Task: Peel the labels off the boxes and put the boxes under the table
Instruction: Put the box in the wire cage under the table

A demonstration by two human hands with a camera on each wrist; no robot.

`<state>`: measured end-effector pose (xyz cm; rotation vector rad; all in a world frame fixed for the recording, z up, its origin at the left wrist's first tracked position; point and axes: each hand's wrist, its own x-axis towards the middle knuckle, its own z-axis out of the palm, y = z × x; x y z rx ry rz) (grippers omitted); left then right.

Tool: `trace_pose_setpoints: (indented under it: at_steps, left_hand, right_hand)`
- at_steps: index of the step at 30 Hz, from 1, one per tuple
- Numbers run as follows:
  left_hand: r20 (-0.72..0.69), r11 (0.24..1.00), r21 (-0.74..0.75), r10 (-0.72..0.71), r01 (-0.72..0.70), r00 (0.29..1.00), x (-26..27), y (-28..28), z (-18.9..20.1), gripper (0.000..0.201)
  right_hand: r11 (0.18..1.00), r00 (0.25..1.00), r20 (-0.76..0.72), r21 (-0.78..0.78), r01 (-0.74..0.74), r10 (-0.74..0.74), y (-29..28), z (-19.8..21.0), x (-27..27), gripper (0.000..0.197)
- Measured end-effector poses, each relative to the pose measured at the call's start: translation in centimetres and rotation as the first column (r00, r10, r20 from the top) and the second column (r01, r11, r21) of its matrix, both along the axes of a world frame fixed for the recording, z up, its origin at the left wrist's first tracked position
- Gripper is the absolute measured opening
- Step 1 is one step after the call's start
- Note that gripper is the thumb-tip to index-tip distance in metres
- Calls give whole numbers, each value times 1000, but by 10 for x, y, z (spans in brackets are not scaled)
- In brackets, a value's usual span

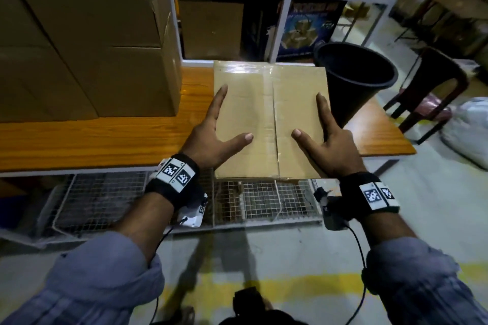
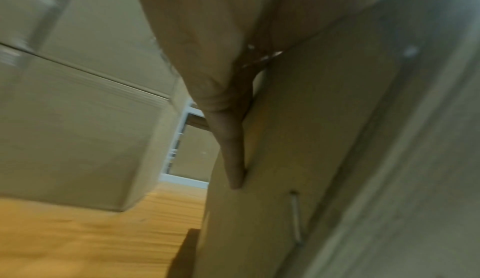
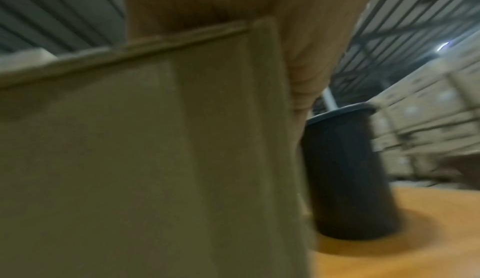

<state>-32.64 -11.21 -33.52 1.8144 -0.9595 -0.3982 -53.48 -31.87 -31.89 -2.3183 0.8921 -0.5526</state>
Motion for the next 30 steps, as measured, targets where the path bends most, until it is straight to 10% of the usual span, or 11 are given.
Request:
trace_pose_setpoints:
  at_steps: [19,30]
  left_hand:
    - [-174,878,3,-470,478,865,-61,11,-41,116]
    - [-93,769,272,-577,578,812,-128,-52,-75,93]
  right_hand:
    - [794,801,27,155,587,-598,162,-51,-134,90]
    - [589,616,-32,259,765,-787,166,-110,-203,84]
